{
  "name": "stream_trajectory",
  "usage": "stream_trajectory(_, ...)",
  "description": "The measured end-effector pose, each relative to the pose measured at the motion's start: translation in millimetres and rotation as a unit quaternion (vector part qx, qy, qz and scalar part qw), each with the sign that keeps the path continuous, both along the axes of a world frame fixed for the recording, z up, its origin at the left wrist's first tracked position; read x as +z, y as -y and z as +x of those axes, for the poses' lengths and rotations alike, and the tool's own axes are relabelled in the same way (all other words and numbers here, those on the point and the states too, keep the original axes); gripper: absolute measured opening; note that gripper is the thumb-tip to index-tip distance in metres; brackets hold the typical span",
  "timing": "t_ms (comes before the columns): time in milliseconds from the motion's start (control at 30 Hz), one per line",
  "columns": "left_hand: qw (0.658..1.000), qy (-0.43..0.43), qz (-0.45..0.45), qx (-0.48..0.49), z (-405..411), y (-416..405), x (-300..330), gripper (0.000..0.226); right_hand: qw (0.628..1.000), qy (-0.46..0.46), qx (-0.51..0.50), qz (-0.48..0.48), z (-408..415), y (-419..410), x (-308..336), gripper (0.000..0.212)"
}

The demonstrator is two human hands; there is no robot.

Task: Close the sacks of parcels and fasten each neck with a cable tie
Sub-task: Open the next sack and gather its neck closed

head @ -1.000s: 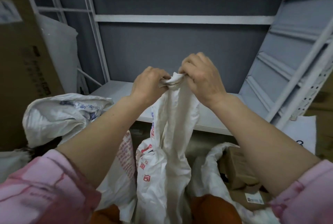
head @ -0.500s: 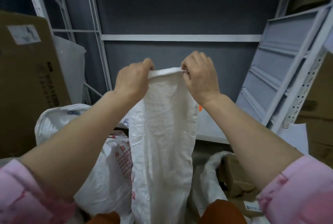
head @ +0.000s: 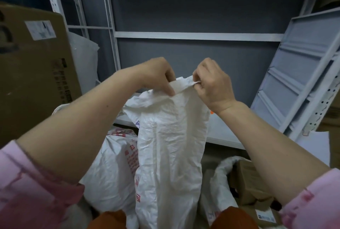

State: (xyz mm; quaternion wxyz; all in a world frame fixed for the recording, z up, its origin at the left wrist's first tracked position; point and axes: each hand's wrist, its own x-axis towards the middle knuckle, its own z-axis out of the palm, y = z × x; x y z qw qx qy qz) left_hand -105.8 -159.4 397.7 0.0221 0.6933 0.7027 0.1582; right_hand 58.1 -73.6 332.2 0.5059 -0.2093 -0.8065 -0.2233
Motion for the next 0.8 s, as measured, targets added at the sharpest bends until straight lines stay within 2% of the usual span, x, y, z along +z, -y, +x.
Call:
stream_trajectory(67, 0.988, -0.109, 0.104, 0.039, -0.3, -4.6, -7.2, 0.012, 0.991, 0.043, 0.021, -0.126, -1.3, -4.3, 1.1, 0.014)
stream_trajectory(133, 0.959, -0.198, 0.196, 0.050, -3.9, -9.9, -18.0, 0.015, 0.969, 0.061, 0.058, -0.234, -0.7, -7.8, 6.4, 0.014)
stream_trajectory(200, 0.949, -0.212, 0.232, 0.013, -8.3, -12.6, -29.0, 0.015, 0.962, 0.041, 0.069, -0.260, -1.7, -8.2, 15.2, 0.024)
stream_trajectory(267, 0.945, -0.203, 0.253, -0.026, -13.3, -13.7, -36.4, 0.014, 0.957, 0.074, 0.034, -0.279, -4.5, -9.4, 21.7, 0.035)
stream_trajectory(367, 0.939, -0.172, 0.294, -0.049, -19.6, -13.9, -42.5, 0.012, 0.952, 0.150, -0.035, -0.265, -14.2, -13.9, 20.3, 0.021)
stream_trajectory(467, 0.958, -0.103, 0.266, -0.018, -28.2, -13.8, -48.2, 0.014, 0.965, 0.128, -0.025, -0.226, -18.8, -12.8, 14.3, 0.007)
stream_trajectory(600, 0.993, 0.032, 0.115, 0.025, -46.9, -9.2, -44.5, 0.031, 0.961, 0.092, 0.000, -0.260, -15.6, -11.1, 11.7, 0.016)
stream_trajectory(700, 0.997, 0.014, 0.058, 0.042, -58.0, -8.1, -45.3, 0.026, 0.950, 0.106, 0.011, -0.295, -16.6, -14.0, 14.4, 0.014)
stream_trajectory(733, 0.996, 0.000, 0.074, 0.050, -61.0, -8.5, -47.0, 0.024, 0.946, 0.109, 0.013, -0.304, -17.6, -15.3, 15.7, 0.012)
stream_trajectory(800, 0.981, -0.057, 0.170, 0.074, -66.8, -11.5, -53.1, 0.024, 0.946, 0.104, 0.001, -0.307, -20.8, -16.4, 16.8, 0.013)
